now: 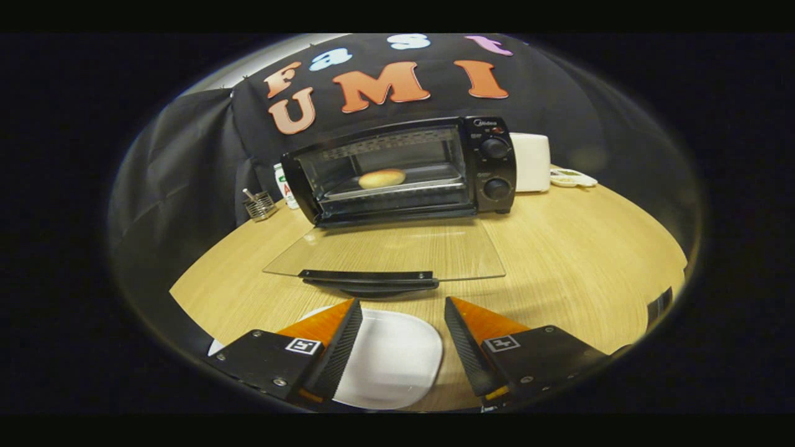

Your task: Open the toaster oven, put the food inside, and close the toaster oven door.

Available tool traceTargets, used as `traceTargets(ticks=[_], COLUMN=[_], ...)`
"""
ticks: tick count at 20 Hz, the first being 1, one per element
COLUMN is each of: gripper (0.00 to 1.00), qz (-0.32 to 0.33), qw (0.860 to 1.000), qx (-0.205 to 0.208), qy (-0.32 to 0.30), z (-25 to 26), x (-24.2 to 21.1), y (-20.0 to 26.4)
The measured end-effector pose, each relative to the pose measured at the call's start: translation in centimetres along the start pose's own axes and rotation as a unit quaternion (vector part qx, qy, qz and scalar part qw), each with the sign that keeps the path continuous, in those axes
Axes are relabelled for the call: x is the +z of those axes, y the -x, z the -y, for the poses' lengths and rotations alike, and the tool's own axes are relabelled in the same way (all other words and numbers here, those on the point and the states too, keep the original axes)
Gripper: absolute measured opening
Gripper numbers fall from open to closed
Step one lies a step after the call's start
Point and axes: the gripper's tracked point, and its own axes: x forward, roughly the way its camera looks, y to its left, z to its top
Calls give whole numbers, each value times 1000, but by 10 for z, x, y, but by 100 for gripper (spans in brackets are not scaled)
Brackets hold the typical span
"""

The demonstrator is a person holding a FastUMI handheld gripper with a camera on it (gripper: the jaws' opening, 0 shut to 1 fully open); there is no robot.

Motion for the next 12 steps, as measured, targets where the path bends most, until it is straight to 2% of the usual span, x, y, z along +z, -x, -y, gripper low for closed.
traceTargets(ticks=[8, 12], gripper=[80, 85], qz=[-26, -25], qw=[1000, 1000], qx=[0, -3], qy=[3, 12], z=[-9, -13], x=[6, 16], y=[-20, -15])
